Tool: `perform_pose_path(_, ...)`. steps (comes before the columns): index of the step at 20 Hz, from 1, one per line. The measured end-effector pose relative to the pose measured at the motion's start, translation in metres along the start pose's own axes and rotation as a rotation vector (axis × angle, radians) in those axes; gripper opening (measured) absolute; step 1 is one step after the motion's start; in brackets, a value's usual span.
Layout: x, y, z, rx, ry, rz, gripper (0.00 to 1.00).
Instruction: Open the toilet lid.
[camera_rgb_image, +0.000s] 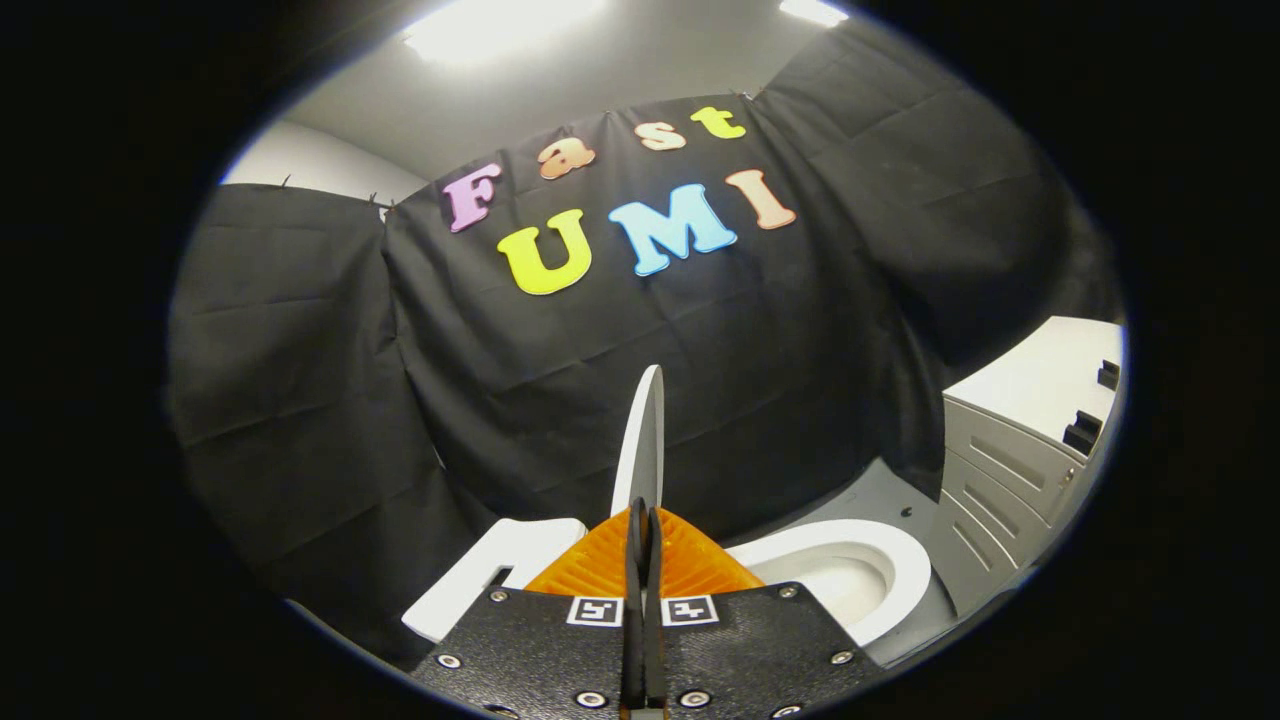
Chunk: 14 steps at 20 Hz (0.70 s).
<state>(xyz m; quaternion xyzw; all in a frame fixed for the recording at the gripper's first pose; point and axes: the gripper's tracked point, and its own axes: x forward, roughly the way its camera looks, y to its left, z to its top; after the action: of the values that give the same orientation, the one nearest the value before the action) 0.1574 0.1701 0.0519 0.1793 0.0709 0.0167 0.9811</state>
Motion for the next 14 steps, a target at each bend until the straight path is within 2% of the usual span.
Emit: perform_pose_path(14, 0.004, 0.087, -0.008, -0.11, -0.003, 0.133, 0.0)
